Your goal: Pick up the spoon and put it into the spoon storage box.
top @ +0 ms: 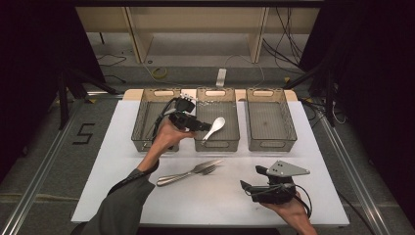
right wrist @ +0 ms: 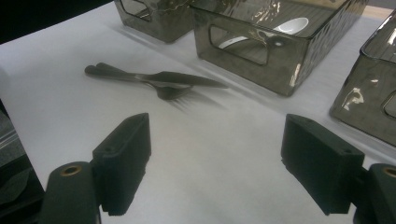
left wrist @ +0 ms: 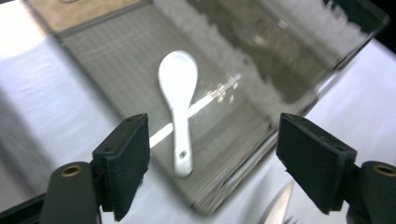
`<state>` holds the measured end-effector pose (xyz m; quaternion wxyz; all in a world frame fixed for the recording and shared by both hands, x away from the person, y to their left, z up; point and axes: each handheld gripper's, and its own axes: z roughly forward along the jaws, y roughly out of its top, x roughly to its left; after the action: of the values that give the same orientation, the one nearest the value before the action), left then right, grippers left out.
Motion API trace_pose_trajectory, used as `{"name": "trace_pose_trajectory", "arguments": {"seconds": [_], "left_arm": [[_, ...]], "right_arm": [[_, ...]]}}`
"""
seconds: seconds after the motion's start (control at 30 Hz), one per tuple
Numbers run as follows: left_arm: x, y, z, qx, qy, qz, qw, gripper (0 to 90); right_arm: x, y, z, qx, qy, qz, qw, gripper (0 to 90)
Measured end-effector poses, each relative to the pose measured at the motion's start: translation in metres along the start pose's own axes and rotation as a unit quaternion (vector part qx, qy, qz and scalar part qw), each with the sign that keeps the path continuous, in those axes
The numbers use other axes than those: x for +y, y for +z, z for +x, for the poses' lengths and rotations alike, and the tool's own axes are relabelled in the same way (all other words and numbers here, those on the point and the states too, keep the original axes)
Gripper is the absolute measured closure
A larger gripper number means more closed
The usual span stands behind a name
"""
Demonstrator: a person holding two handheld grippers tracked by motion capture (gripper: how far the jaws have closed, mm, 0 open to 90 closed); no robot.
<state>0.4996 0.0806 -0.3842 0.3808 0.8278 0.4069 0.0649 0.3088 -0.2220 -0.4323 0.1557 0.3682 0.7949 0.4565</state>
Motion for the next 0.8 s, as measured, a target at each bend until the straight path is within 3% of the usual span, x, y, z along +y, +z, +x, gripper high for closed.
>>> {"name": "trace_pose_trajectory", "arguments": {"seconds": [0.27, 0.3, 0.47, 0.53, 0.63, 0.8], "left_arm": [[-0.029, -0.025, 0.006, -0.011, 0.007, 0.0, 0.9999, 22.4], [-0.034, -0.028, 0.003, -0.006, 0.022, 0.016, 0.9996, 21.5], [-0.044, -0.034, -0.004, 0.008, 0.049, 0.039, 0.998, 20.6], [-0.047, -0.034, -0.006, 0.007, 0.05, 0.044, 0.9977, 20.4], [-0.058, -0.031, -0.011, 0.008, 0.067, 0.075, 0.9949, 20.2], [-0.064, -0.029, -0.014, 0.008, 0.078, 0.092, 0.9927, 19.9]], "right_arm": [[0.0, 0.0, 0.0, 0.0, 0.002, 0.002, 1.0, 25.2], [0.0, 0.0, 0.0, 0.0, 0.002, 0.001, 1.0, 25.2], [0.0, 0.0, 0.0, 0.0, 0.0, 0.0, 1.0, 25.2], [0.0, 0.0, 0.0, 0.001, 0.0, 0.001, 1.0, 25.2], [0.0, 0.0, 0.0, 0.002, 0.0, 0.002, 1.0, 25.2], [0.0, 0.0, 0.0, 0.002, 0.0, 0.0, 1.0, 25.2]]}}
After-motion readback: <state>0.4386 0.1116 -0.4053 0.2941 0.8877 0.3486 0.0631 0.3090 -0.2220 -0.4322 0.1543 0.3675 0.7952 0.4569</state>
